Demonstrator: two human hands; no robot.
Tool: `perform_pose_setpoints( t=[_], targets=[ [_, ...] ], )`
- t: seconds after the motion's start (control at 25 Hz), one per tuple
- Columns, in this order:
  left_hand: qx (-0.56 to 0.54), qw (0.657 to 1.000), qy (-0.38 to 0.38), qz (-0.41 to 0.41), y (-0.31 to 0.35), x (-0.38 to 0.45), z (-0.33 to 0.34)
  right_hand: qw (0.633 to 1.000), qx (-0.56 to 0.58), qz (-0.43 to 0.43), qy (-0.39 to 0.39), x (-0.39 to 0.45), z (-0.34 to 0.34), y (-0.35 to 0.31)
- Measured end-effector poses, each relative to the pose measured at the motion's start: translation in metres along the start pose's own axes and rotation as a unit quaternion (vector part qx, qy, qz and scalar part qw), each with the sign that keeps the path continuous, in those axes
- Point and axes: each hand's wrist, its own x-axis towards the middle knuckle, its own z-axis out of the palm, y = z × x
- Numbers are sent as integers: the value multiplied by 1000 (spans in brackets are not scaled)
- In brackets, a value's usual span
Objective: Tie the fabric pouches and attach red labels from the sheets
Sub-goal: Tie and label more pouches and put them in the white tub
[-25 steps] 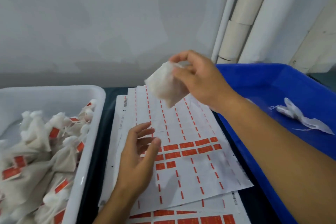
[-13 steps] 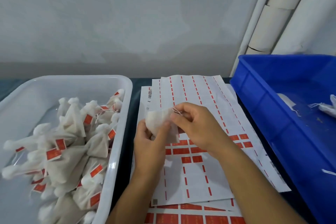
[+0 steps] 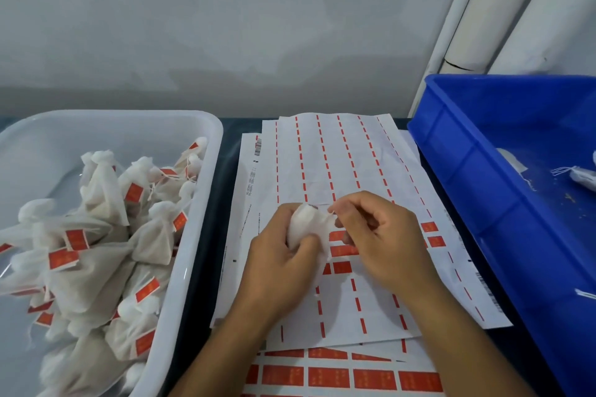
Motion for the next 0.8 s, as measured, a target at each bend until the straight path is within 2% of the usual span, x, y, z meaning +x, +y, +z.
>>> perform_pose_setpoints(
  t=[0.16, 0.36, 0.56, 0.72, 0.8],
  targets=[
    [48, 999, -8, 19, 4, -3, -1, 998, 44, 10, 40, -2, -4, 0],
    [218, 974, -12, 66, 2, 1, -1, 986, 103, 41, 126, -4, -11, 0],
    [288, 950, -21, 117, -1, 0, 3, 978, 158, 87, 108, -5, -4, -2],
    [240, 965, -26, 98, 3, -3, 4, 972, 200, 80, 96, -6, -6, -5],
    [181, 978, 26, 96, 9, -6, 5, 970, 211, 72, 93, -6, -9, -7]
  ],
)
